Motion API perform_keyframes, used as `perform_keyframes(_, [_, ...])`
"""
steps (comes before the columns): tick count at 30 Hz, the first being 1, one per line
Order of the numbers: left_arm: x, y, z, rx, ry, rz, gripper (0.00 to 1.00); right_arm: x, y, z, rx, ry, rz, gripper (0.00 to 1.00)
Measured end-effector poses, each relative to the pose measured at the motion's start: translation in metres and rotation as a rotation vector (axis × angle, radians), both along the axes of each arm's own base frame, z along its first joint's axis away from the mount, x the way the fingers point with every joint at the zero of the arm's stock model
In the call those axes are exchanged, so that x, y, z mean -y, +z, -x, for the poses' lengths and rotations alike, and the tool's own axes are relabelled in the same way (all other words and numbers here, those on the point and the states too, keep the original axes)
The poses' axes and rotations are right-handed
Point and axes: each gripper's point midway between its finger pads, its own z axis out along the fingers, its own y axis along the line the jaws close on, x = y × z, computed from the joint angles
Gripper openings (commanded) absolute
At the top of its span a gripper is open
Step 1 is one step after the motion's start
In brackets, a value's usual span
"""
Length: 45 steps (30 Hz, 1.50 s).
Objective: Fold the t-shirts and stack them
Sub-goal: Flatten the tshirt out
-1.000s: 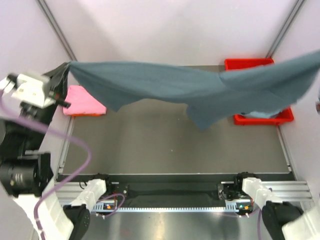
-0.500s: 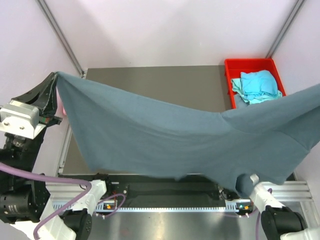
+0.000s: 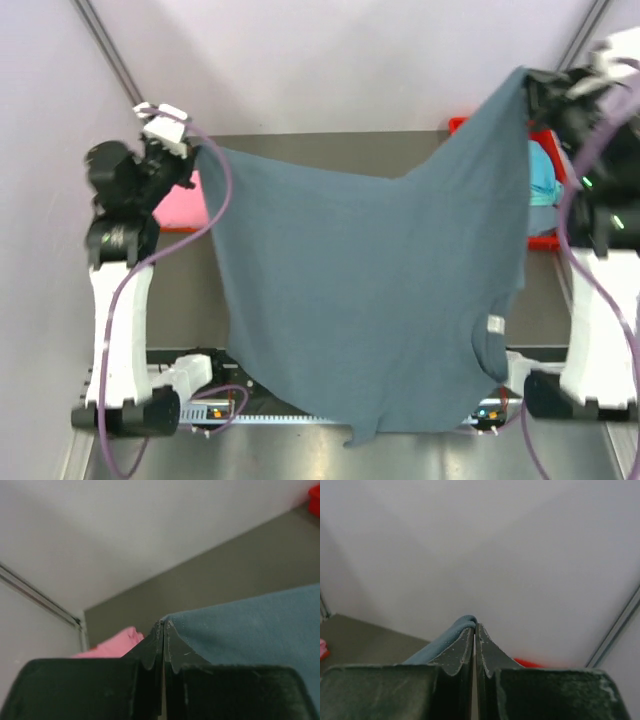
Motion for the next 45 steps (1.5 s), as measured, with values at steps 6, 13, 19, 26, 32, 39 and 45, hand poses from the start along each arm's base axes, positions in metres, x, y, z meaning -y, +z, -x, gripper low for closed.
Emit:
perform_keyframes(6, [0.002, -0.148, -0.078, -0.329, -0.012, -0.008, 0.0, -0.003, -0.169, -0.149, -0.412, 0.037, 0.025, 0.0])
perform_keyframes(13, [0.041, -0.254, -0.132, -0.518, -0.096, -0.063, 0.0, -0.009, -0.351, -0.24, -0.782, 0.077, 0.074, 0.0])
perform_keyframes(19, [0.056, -0.335, -0.176, -0.66, -0.105, -0.122, 0.0, -0.002, -0.428, -0.306, -0.903, 0.046, 0.084, 0.0])
perform_keyframes(26, [0.041, -0.349, -0.255, -0.632, 0.002, -0.137, 0.0, 0.009, -0.437, -0.357, -0.855, -0.029, 0.085, 0.0])
perform_keyframes(32, [0.021, -0.354, -0.283, -0.621, 0.087, -0.12, 0.0, 0.006, -0.436, -0.376, -0.808, -0.072, 0.088, 0.0])
perform_keyframes(39, [-0.002, -0.358, -0.287, -0.625, 0.166, -0.111, 0.0, -0.022, -0.421, -0.399, -0.698, -0.069, 0.103, 0.0])
perform_keyframes(45, [-0.019, -0.35, -0.292, -0.605, 0.211, -0.106, 0.0, -0.038, -0.409, -0.408, -0.632, -0.067, 0.109, 0.0])
